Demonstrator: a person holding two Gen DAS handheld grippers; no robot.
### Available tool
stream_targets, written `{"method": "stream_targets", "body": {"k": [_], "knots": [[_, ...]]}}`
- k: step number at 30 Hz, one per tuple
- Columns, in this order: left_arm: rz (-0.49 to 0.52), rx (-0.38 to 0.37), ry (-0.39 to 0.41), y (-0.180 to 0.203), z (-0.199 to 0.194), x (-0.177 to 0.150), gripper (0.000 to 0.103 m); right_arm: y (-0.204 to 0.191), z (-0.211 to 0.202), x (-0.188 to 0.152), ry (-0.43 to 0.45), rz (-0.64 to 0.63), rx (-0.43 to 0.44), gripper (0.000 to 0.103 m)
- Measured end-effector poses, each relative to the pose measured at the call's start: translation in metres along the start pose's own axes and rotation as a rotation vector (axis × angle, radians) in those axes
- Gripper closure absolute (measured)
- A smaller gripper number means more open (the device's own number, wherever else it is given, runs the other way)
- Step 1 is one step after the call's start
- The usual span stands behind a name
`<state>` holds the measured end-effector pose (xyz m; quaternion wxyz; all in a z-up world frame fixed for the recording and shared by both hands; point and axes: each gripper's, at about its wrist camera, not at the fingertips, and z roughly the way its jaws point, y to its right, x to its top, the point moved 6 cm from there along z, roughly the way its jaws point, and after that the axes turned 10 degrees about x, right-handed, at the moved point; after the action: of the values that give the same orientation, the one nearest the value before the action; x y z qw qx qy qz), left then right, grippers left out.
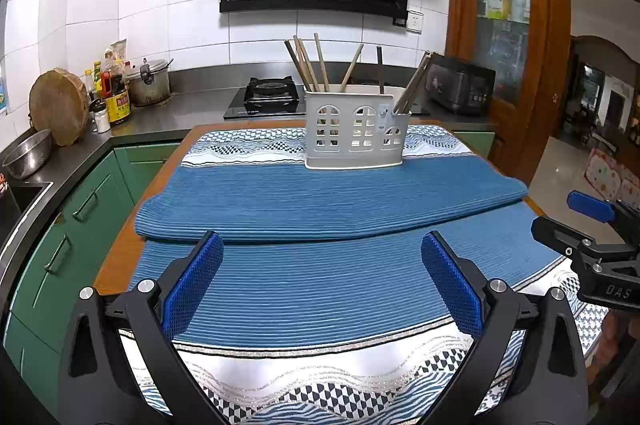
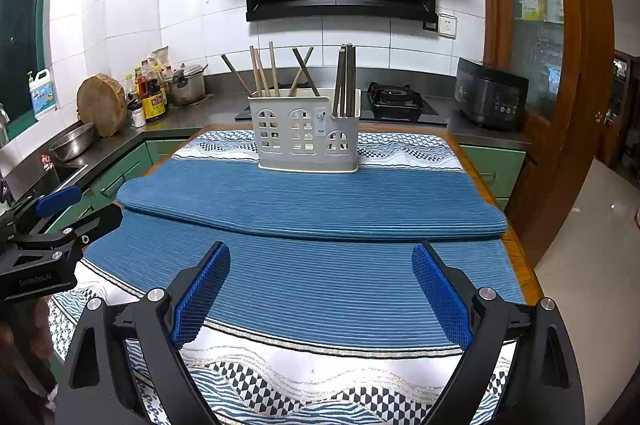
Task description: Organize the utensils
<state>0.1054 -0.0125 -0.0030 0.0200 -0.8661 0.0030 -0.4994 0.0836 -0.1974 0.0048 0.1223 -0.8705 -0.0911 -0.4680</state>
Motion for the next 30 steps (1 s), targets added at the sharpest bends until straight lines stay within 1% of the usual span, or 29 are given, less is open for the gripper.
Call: {"method": "stream_targets", "body": {"k": [30], "knots": [[0.003,0.003,0.002,0.0012,-0.0008,0.0002,0.005,-0.0067,0.0021,0.0008,-0.004,-0.001,0.005,0.014]]}}
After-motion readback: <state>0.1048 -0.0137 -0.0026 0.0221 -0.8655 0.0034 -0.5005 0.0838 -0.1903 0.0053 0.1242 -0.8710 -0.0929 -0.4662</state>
